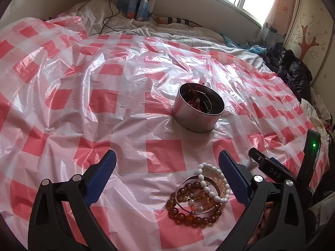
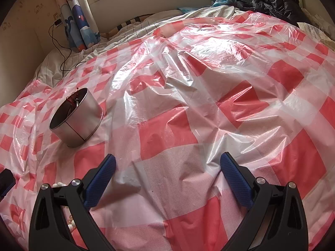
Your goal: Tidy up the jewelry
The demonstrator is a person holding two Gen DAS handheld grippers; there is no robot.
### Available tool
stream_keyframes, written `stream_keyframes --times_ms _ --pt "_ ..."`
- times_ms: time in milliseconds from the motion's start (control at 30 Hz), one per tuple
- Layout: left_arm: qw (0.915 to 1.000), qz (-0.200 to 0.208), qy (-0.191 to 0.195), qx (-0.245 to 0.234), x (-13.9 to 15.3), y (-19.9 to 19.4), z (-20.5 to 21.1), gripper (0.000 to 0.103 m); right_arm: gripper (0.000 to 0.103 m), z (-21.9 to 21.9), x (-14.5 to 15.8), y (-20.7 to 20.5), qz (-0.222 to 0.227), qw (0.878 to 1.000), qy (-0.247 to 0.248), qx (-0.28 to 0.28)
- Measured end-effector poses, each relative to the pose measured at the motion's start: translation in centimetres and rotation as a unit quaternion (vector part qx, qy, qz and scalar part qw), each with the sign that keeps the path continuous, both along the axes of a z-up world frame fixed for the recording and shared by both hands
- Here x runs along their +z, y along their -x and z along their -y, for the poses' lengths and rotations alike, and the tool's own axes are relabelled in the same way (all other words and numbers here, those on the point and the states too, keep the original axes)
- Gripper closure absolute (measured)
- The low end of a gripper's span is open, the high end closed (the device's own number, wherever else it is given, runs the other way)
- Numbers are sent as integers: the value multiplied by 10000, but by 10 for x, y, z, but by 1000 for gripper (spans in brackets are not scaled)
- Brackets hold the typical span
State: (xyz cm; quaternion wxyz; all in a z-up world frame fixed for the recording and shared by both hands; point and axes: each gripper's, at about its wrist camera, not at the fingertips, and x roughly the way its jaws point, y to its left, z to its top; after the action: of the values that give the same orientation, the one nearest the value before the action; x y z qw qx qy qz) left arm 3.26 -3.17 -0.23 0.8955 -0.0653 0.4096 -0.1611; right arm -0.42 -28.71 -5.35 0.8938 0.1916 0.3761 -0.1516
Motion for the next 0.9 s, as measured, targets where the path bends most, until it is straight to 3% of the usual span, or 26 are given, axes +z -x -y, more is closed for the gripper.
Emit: stream_keyframes --times_ms 633,900 --pt "10000 -20 0 33 0 1 -1 8 7 -1 -4 -1 -34 10000 30 -2" --pt "9998 -60 -184 30 -6 0 5 8 7 -2 -5 -2 -79 9999 75 -5"
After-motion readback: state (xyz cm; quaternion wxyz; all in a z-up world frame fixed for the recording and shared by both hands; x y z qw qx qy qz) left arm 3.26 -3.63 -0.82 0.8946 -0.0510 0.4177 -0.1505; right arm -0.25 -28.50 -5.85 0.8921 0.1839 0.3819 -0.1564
